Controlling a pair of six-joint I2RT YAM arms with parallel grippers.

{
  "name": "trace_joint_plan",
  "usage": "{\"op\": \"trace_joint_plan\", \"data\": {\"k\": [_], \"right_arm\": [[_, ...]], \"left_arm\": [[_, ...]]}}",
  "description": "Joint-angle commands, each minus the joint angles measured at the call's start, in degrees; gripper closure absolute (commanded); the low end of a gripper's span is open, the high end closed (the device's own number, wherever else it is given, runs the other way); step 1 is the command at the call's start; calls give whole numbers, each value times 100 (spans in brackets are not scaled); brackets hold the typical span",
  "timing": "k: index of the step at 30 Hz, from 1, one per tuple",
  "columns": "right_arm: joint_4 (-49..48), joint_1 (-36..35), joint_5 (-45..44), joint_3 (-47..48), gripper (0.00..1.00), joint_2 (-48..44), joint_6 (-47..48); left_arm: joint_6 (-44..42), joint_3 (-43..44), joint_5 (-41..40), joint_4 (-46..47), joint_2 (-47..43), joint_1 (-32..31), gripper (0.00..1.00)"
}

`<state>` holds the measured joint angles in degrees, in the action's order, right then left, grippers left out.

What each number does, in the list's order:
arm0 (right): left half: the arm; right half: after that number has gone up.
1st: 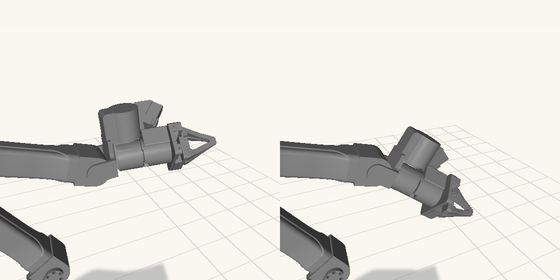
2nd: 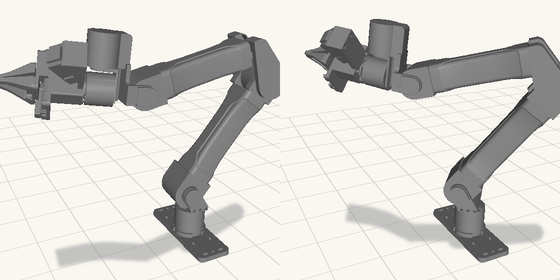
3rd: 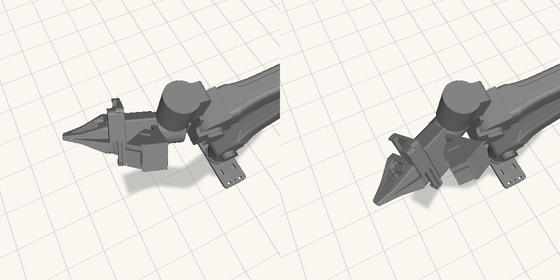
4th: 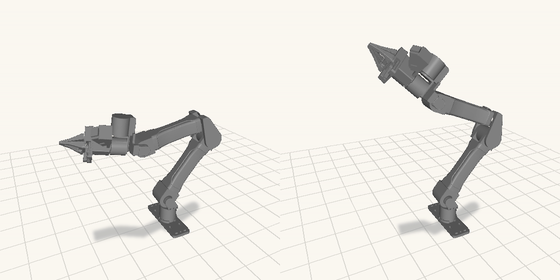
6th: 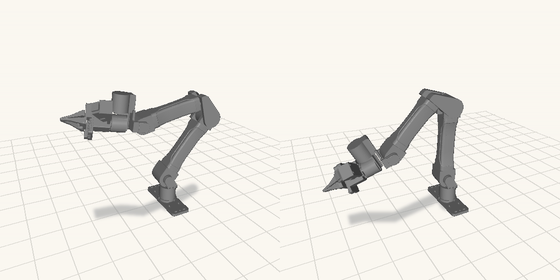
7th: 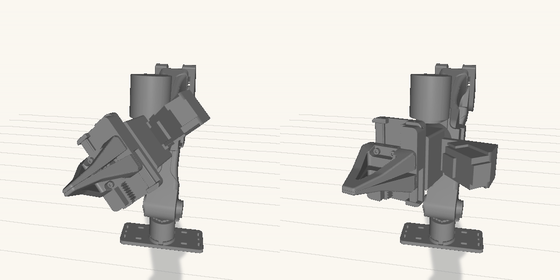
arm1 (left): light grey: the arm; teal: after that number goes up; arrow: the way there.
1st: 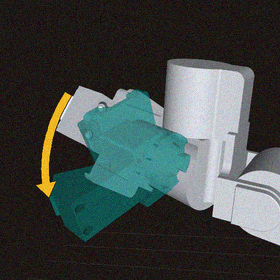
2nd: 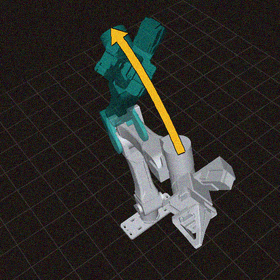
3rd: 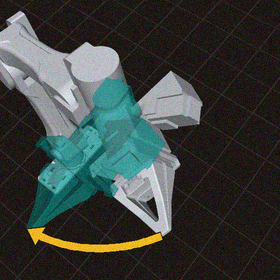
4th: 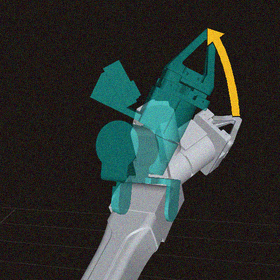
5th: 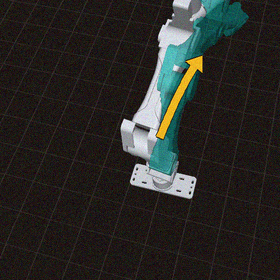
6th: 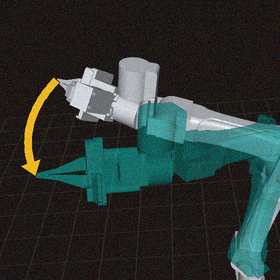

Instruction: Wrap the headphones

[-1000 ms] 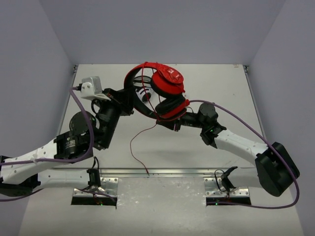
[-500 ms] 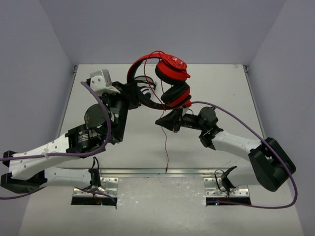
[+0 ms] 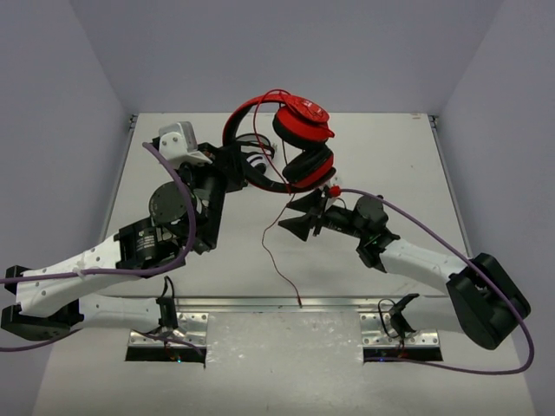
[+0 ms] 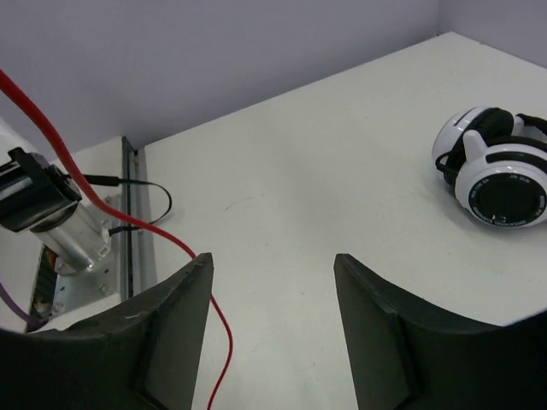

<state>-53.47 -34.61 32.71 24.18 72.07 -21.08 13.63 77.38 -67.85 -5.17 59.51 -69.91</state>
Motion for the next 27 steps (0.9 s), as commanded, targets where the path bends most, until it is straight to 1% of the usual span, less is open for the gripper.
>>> {"op": "trace_joint_plan", "data": {"k": [1,2,6,9,11,12,14,17,20,21,22,25,27], "right_arm": [[468,33,67,472,39,34,464],[617,33,608,665,1,104,491],[224,59,1394,649,1,316,324],[-74,138,1834,701,5,448,88],[-93,148,1529,815,5,614,130],[-50,148,1197,868,5,676,226],[-14,156,1063,1069,5,852,297],[257,156,1027,1377,8,1071,455],[399,156,1036,1423,10,1134,578],[373,156,1097,1396,15,1133,614],[320,156,1149,1370,29,1133,597],[-30,156,1474,1299,51,1282,386],[-311,165,1659,1203,51,1467,123]], "left_arm": [[140,304,70,306,-141,48,100],[149,286,105,306,-141,48,100],[131,286,176,297,-106,48,100],[192,347,229,192,-79,48,100],[271,330,290,157,-106,56,100],[307,321,316,139,-123,48,100],[342,295,352,104,-150,56,100],[351,268,343,95,-158,48,100],[316,277,334,95,-158,48,100],[307,277,334,104,-176,48,100],[307,268,352,121,-185,48,100],[228,251,317,227,-211,48,100],[202,242,317,297,-238,56,99]]}}
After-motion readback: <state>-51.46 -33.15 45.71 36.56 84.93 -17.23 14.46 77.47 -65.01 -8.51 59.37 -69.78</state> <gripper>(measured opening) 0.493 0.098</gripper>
